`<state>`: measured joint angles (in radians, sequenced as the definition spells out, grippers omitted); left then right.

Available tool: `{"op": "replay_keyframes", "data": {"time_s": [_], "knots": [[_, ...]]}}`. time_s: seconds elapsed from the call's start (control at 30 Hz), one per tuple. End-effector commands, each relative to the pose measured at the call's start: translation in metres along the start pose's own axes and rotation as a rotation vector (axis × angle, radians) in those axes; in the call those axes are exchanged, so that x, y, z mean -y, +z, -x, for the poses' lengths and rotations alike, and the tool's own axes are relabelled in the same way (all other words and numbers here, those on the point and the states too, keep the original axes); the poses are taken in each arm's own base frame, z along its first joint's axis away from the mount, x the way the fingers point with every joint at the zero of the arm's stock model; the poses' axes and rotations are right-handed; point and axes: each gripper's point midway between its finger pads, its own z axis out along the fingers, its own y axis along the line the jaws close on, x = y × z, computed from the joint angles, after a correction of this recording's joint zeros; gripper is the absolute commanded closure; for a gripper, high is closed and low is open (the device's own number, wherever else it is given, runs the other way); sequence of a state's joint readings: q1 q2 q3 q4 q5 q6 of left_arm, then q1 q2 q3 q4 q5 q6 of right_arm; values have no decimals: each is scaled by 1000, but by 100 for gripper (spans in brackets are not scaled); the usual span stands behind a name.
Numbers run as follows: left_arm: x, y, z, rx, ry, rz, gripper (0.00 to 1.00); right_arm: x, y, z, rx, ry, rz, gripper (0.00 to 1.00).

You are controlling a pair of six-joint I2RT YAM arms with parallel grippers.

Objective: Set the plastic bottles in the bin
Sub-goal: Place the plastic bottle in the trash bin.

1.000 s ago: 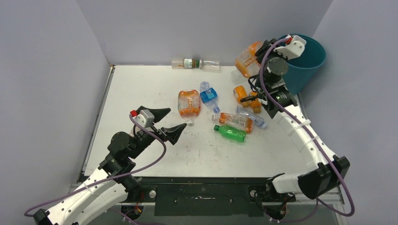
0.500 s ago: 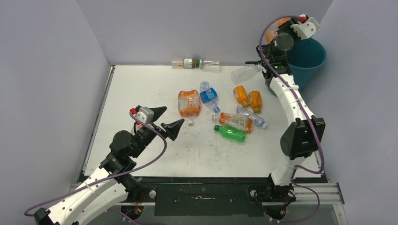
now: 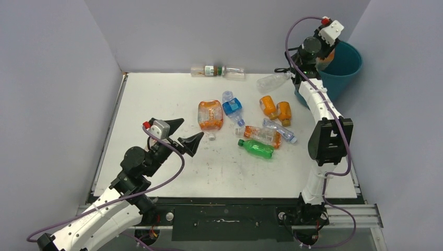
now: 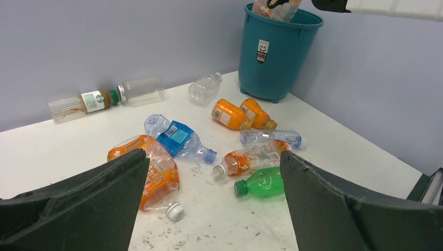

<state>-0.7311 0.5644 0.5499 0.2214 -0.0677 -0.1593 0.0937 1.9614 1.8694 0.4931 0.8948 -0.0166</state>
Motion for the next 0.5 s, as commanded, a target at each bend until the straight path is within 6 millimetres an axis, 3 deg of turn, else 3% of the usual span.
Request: {"op": "replay_keyframes", "data": {"time_s": [0.0,0.13,0.47], "knots": [[3,6,6,8,17,-18,4,8,-7,-12,-31,-30,2,95],[6,9,1,-11,16,-33,4,2,-10,-17,-30,-50,44,92],[7,9,-2,-22,19,-39,4,-11,1,-9,-91,-26,94,51]]}}
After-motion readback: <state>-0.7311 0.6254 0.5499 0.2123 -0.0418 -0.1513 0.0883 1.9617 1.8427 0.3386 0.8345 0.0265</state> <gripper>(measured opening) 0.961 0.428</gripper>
